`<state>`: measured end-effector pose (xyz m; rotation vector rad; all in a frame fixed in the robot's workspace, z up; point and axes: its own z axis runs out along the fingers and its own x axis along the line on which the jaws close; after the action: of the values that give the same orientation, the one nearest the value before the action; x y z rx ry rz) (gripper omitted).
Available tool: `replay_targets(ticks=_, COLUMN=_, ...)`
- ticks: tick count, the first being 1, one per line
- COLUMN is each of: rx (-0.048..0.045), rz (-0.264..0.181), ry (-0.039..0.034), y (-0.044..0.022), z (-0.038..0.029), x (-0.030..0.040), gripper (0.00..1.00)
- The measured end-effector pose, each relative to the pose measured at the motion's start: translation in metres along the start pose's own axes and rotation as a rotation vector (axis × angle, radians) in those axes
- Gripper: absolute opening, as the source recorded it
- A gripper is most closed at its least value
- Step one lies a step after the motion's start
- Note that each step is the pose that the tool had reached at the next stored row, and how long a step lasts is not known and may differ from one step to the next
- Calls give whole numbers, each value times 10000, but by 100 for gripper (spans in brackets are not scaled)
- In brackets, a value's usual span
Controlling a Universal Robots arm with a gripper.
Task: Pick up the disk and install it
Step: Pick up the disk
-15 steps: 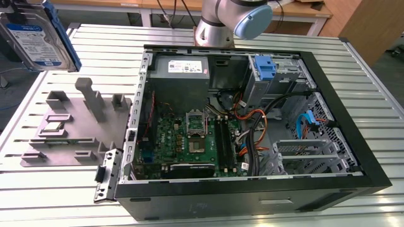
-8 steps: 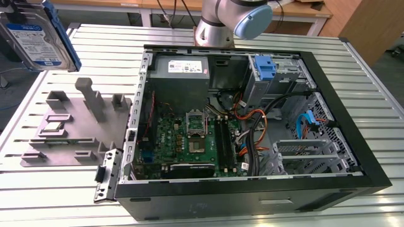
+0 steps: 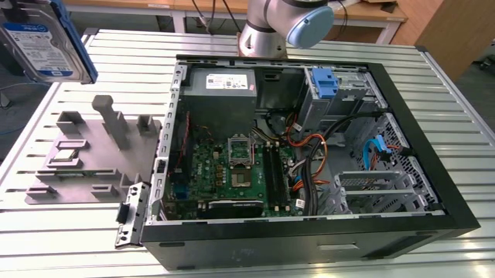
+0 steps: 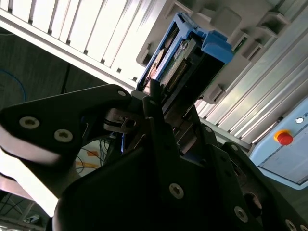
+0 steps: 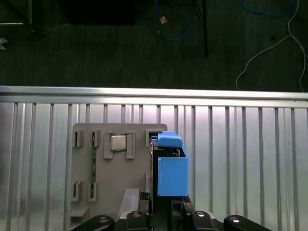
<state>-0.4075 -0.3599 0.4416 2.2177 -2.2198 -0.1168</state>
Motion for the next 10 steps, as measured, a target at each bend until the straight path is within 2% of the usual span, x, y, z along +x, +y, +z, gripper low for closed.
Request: replay_targets(ticks=10, rx=0, rz=0, ry=1, y=10, z=-186, x=-9, gripper=35)
